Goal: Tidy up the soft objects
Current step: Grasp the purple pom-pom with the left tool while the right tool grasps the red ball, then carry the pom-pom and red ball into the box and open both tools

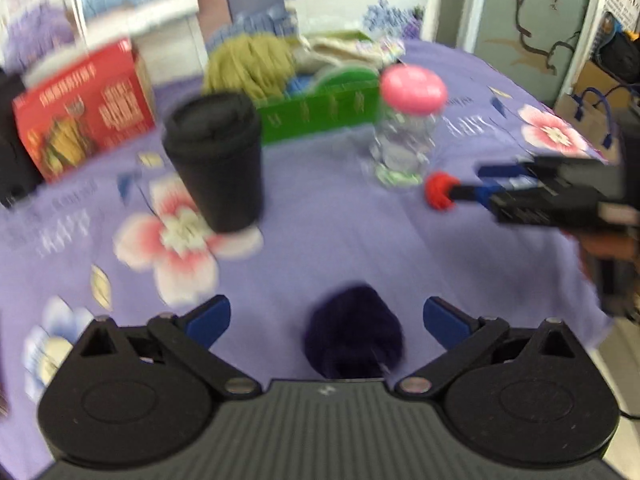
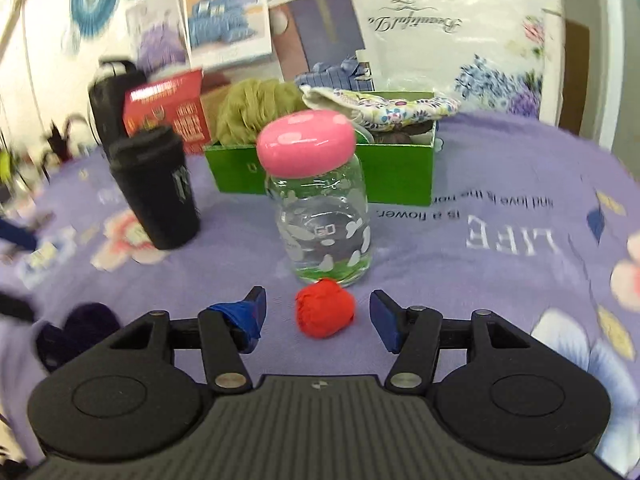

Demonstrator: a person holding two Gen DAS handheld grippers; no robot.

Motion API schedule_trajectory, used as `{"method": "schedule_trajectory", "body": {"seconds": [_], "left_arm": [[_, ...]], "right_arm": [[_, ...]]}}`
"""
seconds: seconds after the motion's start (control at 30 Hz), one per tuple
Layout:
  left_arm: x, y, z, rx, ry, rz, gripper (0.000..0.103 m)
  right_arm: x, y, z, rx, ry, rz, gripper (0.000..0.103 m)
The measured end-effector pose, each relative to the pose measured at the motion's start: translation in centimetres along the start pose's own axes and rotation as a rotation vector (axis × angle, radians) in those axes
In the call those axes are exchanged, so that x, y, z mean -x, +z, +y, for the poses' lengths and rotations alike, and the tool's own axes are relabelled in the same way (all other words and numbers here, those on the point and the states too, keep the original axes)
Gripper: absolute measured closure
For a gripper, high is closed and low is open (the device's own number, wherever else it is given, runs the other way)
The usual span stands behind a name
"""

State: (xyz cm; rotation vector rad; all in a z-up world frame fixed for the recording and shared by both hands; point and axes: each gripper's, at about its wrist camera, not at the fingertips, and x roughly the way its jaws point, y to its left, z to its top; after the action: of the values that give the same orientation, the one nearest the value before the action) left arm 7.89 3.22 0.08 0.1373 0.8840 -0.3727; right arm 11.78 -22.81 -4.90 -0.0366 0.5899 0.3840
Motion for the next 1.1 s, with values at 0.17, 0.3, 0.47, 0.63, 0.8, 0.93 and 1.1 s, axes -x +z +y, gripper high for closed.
{"method": "schedule_trajectory", "body": {"seconds": [0.17,0.3,0.47,0.63,0.8,0.93,1.1], "left_arm": [[-2.8,-0.6,-0.7,0.008,-0.008,0.035,0.000],[-5.5,-0.3,-0.4,0.058,-0.044,0.080,0.000],[-7.3,-0.6,1.0,0.158,-0.103,0.134,0.028],[-6.6,-0.9,1.6,0.191,-0.121,0.118,0.036],[-5.4,-1.3,2.0,0.222,-0.115,0.104,0.040],[-2.9,-0.6,1.9,0.208,-0.146,0.052,0.040],[0.0,3.6,1.7,0.172,-0.213,-0.031,0.040]], "right_arm": [[-1.9,0.6,0.2,0.029,0.021,0.010,0.060],[-4.0,0.2,0.2,0.031,0.026,0.085,0.060],[-4.5,-1.0,0.5,0.048,-0.002,0.068,0.058],[-4.9,-0.6,0.4,0.026,-0.013,0.087,0.058],[-3.4,-0.3,0.7,-0.007,0.013,0.080,0.088],[0.4,0.1,0.8,-0.001,0.008,0.025,0.088],[5.0,2.9,-0.3,-0.031,0.010,-0.075,0.088]]}}
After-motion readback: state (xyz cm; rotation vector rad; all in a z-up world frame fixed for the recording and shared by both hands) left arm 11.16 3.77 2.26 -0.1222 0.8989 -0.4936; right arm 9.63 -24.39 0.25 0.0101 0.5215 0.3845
